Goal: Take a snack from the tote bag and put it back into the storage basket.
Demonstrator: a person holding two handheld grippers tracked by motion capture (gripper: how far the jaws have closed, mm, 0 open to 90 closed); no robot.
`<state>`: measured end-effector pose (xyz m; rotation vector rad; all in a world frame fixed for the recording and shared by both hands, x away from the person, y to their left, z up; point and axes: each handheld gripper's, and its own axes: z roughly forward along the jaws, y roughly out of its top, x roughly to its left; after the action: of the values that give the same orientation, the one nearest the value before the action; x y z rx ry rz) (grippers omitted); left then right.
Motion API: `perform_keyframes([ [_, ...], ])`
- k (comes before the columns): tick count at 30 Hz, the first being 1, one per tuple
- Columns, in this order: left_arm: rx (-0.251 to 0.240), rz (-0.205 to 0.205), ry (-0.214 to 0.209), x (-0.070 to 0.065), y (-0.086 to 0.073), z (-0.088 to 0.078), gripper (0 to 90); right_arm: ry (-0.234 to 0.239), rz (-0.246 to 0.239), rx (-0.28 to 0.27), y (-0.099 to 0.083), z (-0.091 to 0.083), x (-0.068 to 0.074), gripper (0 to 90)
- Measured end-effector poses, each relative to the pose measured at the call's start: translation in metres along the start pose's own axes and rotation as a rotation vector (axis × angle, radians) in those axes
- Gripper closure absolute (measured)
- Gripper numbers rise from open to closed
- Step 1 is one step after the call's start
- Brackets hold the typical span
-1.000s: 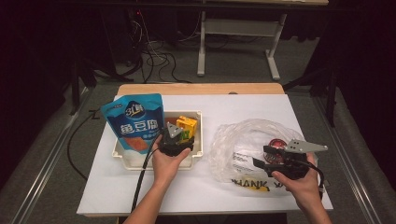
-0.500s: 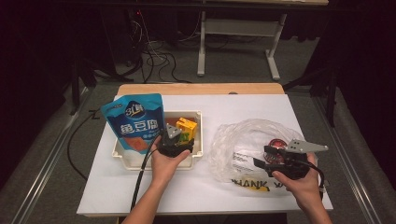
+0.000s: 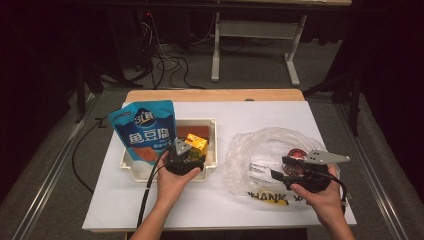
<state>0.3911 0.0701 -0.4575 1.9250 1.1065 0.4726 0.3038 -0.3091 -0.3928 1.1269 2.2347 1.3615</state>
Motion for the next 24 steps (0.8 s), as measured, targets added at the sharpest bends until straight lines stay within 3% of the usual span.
perform_keyframes([
  [3, 0.003, 0.007, 0.015, -0.002, -0.007, -0.007, 21.4, -0.001, 0.005, 0.003, -0.001, 0.000, 0.000, 29.9],
  [7, 0.010, -0.018, -0.015, 0.000, -0.016, -0.023, 21.0, -0.006, -0.002, 0.015, -0.002, 0.002, 0.000, 29.6],
  [10, 0.003, -0.032, -0.039, 0.003, -0.021, -0.037, 34.1, -0.005, -0.006, 0.016, -0.002, 0.002, 0.000, 29.5],
  [11, 0.003, -0.032, -0.039, 0.003, -0.021, -0.037, 41.4, -0.005, -0.006, 0.016, -0.002, 0.002, 0.000, 29.5],
  [12, 0.002, -0.045, -0.077, 0.004, -0.024, -0.039, 50.4, -0.006, 0.001, 0.015, -0.002, 0.001, 0.000, 29.5],
  [14, 0.026, -0.054, -0.096, 0.006, -0.025, -0.036, 70.5, -0.007, 0.002, 0.014, -0.003, 0.002, -0.002, 29.5],
  [16, 0.037, -0.057, -0.103, 0.007, -0.022, -0.032, 84.8, -0.008, 0.005, 0.016, -0.003, 0.002, -0.002, 29.6],
  [18, 0.052, -0.044, -0.110, 0.006, -0.017, -0.029, 90.0, -0.007, 0.003, 0.011, -0.003, 0.001, -0.002, 29.6],
  [21, 0.077, -0.029, -0.135, 0.004, -0.010, -0.024, 90.0, -0.007, 0.006, 0.011, -0.003, 0.001, -0.002, 29.6],
  [22, 0.099, 0.022, -0.090, 0.002, -0.008, -0.021, 90.0, -0.010, 0.009, 0.013, -0.003, 0.001, -0.002, 29.7],
  [24, 0.103, 0.016, -0.093, 0.002, -0.006, -0.019, 90.0, -0.009, 0.008, 0.010, -0.004, 0.001, -0.003, 29.7],
])
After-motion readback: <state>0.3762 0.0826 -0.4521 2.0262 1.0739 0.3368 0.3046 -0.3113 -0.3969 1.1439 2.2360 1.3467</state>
